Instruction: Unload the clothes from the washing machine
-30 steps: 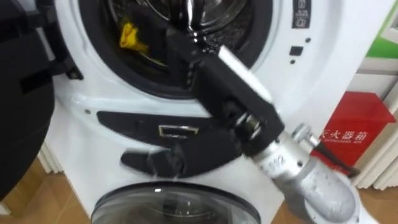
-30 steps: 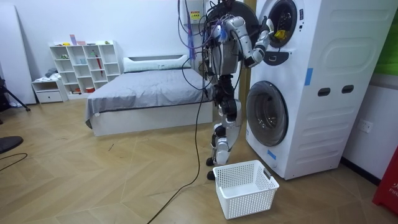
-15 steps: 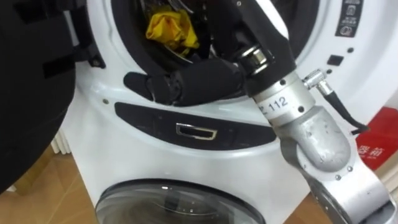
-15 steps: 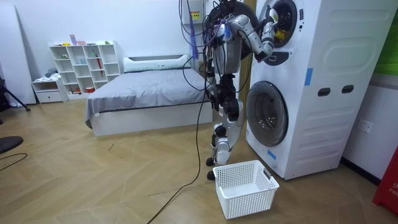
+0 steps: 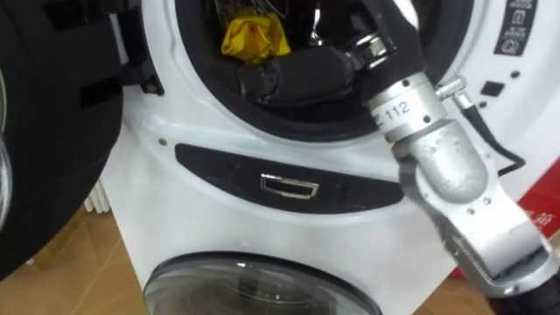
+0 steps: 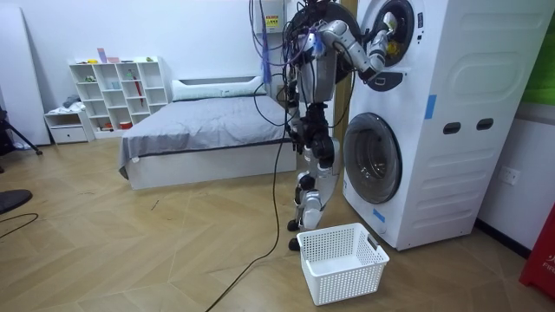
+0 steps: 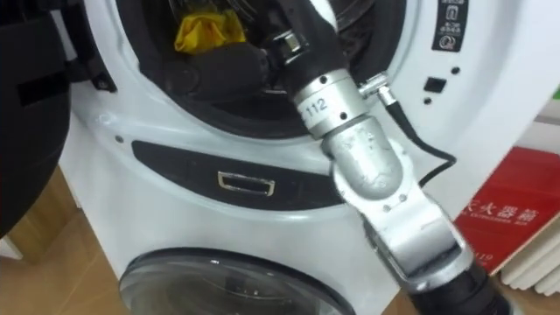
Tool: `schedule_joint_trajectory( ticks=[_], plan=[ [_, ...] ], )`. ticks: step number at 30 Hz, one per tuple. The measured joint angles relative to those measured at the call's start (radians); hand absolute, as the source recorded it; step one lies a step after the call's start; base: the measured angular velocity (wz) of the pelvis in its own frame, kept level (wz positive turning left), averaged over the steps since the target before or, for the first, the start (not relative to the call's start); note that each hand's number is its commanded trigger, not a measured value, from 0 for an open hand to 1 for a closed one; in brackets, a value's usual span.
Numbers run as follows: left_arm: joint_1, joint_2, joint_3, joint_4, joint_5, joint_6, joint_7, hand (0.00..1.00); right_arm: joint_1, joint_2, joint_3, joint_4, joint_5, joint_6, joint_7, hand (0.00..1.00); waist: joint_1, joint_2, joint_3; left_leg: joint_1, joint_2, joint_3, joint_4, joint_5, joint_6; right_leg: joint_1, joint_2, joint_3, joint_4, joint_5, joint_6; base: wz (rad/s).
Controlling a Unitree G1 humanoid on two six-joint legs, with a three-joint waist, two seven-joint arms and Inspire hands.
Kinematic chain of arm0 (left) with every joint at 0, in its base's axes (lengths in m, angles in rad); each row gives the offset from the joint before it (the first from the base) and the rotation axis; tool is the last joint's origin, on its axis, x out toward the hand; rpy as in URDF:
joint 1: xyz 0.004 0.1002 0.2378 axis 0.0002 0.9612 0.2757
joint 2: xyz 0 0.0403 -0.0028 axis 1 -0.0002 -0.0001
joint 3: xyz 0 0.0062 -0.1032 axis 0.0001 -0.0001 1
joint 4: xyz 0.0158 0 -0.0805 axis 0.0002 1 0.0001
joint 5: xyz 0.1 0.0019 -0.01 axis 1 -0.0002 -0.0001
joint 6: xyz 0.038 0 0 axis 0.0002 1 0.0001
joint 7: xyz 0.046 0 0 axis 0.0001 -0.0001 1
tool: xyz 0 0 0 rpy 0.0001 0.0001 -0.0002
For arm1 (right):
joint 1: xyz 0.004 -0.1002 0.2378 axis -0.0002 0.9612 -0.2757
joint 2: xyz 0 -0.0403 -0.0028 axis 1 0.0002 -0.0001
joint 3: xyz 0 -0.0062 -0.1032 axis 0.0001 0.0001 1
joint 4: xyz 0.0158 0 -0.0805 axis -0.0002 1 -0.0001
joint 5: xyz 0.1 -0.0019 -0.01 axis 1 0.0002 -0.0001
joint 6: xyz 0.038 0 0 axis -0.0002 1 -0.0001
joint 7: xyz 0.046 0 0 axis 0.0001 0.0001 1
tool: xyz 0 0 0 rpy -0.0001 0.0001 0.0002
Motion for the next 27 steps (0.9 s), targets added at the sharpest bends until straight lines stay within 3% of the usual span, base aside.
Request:
schedule_joint_trajectory(
  ticks=[2,6,8,9,10,12,14,15,19,27],
  plan=[
    [-0.001,0.001,0.005,-0.005,0.0,0.005,-0.001,0.0,-0.019,-0.026,0.0,0.033,0.004,-0.013,0.004,0.0,-0.003,0.005,0.0033,0.01,-0.002,-0.011,-0.003,0.0,0.0,0.013,-0.001,-0.013,-0.003,0.001,-0.002,0.13],
    [0.007,-0.001,0.006,-0.011,-0.001,0.009,-0.001,0.0,-0.053,-0.067,0.001,0.106,0.006,-0.013,0.011,0.0,0.0,-0.002,-0.001,0.025,-0.002,-0.013,-0.014,0.001,-0.001,0.025,-0.001,-0.019,-0.002,0.001,-0.002,0.03],
    [0.003,0.001,0.007,-0.009,0.001,0.019,-0.001,0.0,-0.068,-0.086,0.003,0.181,0.008,0.012,0.018,0.0,0.0,-0.017,-0.0028,0.024,-0.003,-0.017,-0.015,0.002,0.001,0.025,-0.003,-0.027,-0.002,0.002,-0.003,0.11],
    [0.002,0.004,0.008,-0.009,0.001,0.024,-0.001,0.0,-0.081,-0.097,0.003,0.258,0.002,0.044,0.025,0.0,-0.001,-0.027,-0.0004,0.021,-0.004,-0.023,-0.014,0.003,0.002,0.025,-0.004,-0.031,-0.002,0.002,-0.005,0.14],
    [0.002,0.004,0.017,-0.011,0.002,0.029,-0.001,0.0,-0.083,-0.108,0.001,0.321,-0.007,0.082,0.027,0.0,0.0,-0.041,-0.0026,0.009,-0.003,-0.029,-0.005,0.003,0.003,0.02,-0.006,-0.032,-0.003,0.003,-0.006,0.15],
    [0.007,0.001,0.032,-0.012,0.002,0.039,-0.004,0.0,-0.085,-0.133,0.001,0.355,-0.022,0.123,0.039,0.0,0.0,-0.054,-0.0062,-0.014,-0.005,-0.039,0.01,0.001,0.007,0.008,-0.008,-0.037,-0.003,0.007,-0.012,0.13],
    [0.016,-0.001,0.046,-0.012,0.004,0.047,-0.008,0.0,-0.104,-0.149,0.001,0.364,-0.038,0.122,0.054,0.0,-0.003,-0.053,-0.0052,-0.032,-0.009,-0.044,0.027,-0.004,0.014,0.001,-0.01,-0.041,-0.004,0.009,-0.015,0.11],
    [0.017,-0.001,0.056,-0.012,0.023,0.052,-0.008,0.0,-0.129,-0.15,-0.002,0.394,-0.04,0.121,0.065,0.0,-0.01,-0.047,-0.001,-0.038,-0.019,-0.054,0.037,-0.007,0.017,0.004,-0.012,-0.051,-0.004,0.012,-0.012,0.24],
    [0.017,0.006,0.08,-0.028,0.042,0.052,-0.008,0.0,-0.135,-0.166,-0.004,0.419,-0.041,0.122,0.105,0.0,-0.017,-0.033,-0.0013,-0.046,-0.023,-0.068,0.038,-0.005,0.023,0.01,-0.022,-0.069,-0.003,0.014,-0.007,0.12],
    [0.007,0.014,0.087,-0.04,0.041,0.051,-0.008,0.0,-0.136,-0.229,0.007,0.421,-0.162,0.123,0.185,0.0,-0.009,-0.041,-0.0095,-0.042,-0.034,-0.076,0.042,-0.001,0.029,0.01,-0.026,-0.071,-0.003,0.016,-0.004,0.01]
  ],
)
